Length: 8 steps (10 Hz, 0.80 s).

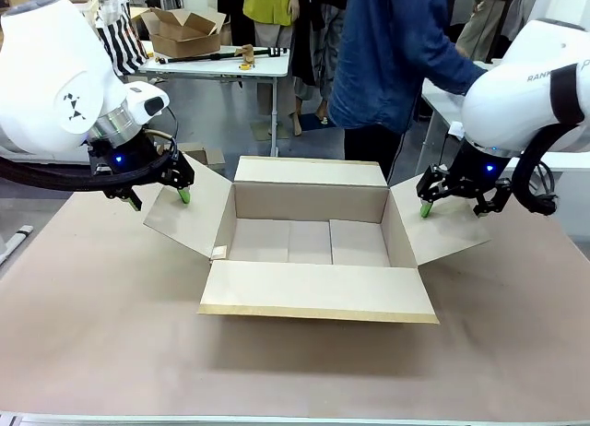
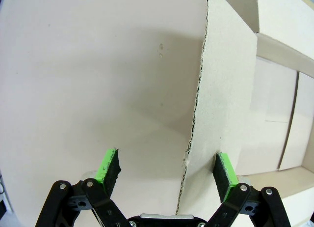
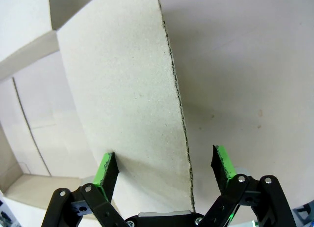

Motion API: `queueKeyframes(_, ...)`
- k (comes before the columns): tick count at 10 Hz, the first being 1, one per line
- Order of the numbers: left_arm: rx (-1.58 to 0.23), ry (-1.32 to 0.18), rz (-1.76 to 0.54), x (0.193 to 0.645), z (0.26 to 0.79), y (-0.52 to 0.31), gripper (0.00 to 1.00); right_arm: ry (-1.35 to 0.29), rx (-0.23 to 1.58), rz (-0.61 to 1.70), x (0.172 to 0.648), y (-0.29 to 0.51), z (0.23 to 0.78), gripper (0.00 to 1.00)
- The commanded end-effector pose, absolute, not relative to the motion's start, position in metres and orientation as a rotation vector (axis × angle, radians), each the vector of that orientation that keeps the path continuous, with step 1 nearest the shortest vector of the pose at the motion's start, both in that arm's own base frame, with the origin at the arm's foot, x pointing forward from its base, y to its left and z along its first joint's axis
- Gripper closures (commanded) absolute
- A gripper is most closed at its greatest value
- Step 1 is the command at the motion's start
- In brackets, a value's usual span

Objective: Pack the gift set into the box.
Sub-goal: Lift both hands away from the flaps of the Package Box.

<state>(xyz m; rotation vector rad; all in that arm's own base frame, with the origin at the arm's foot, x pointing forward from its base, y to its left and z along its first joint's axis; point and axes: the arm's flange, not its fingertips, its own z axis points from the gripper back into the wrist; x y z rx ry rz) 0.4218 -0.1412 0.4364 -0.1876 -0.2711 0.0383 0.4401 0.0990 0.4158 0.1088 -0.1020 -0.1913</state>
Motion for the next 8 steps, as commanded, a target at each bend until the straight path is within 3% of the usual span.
queueKeyframes(1,-0.171,-0.269,0.051,0.4214,0.4382,-0.1414,0.0,-0.103,0.083,-0.204,0.4414,0.0992,0.4213,0.0)
queueKeyframes(8,-0.171,-0.269,0.051,0.4214,0.4382,-0.1414,0.0,-0.103,0.083,-0.204,0.4414,0.0992,0.4213,0.0)
